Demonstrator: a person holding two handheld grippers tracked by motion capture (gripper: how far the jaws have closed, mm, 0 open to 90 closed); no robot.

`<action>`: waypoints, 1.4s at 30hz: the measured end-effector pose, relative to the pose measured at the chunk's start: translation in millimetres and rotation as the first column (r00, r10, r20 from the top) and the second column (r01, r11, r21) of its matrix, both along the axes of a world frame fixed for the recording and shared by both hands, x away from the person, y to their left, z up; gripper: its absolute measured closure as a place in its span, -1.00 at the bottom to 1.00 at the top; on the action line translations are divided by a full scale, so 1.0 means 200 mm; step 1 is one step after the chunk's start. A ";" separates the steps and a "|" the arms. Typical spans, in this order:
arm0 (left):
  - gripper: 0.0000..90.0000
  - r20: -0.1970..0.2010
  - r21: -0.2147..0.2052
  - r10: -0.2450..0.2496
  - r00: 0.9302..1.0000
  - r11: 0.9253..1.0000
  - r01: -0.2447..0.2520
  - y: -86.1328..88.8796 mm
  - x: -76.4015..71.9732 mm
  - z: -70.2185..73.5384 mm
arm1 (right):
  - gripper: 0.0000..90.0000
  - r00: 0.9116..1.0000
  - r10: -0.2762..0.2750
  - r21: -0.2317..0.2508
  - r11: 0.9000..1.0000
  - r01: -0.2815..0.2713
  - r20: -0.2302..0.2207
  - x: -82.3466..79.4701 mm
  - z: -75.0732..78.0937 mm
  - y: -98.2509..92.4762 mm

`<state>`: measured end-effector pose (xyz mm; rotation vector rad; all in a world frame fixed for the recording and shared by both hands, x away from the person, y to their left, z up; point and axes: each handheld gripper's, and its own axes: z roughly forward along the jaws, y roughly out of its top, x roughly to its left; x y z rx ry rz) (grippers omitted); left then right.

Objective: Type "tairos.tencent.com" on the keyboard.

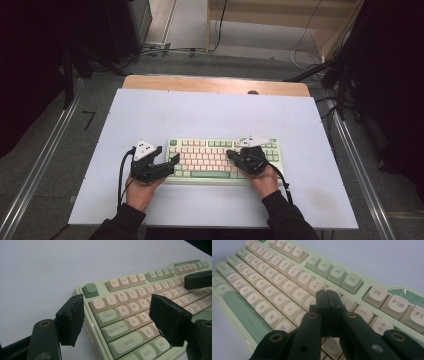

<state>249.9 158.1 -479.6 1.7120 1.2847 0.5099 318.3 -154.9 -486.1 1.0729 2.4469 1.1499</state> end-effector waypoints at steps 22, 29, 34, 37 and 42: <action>-0.36 -0.002 0.002 -0.003 1.000 1.000 0.003 -0.01 0.00 0.00 | -0.29 0.998 -0.052 0.073 0.996 0.050 0.021 0.00 0.10 -0.06; -0.36 -0.002 0.002 -0.010 1.000 1.000 0.010 -0.01 0.00 0.00 | -0.36 0.999 -0.050 0.066 0.997 0.050 0.004 -0.01 0.10 -0.06; -0.31 -0.003 -0.006 -0.014 1.000 1.000 0.014 -0.01 0.00 0.00 | -0.36 0.998 -0.055 0.074 0.996 0.054 0.011 -0.02 0.12 -0.07; -0.24 -0.006 -0.013 -0.029 1.000 0.999 0.029 -0.01 0.00 0.00 | -0.36 0.998 -0.057 0.079 0.995 0.056 0.015 -0.02 0.13 -0.08; 0.03 0.001 -0.037 -0.062 0.998 0.997 0.062 -0.02 0.00 0.00 | -0.36 0.998 -0.061 0.084 0.995 0.060 0.016 -0.02 0.14 -0.08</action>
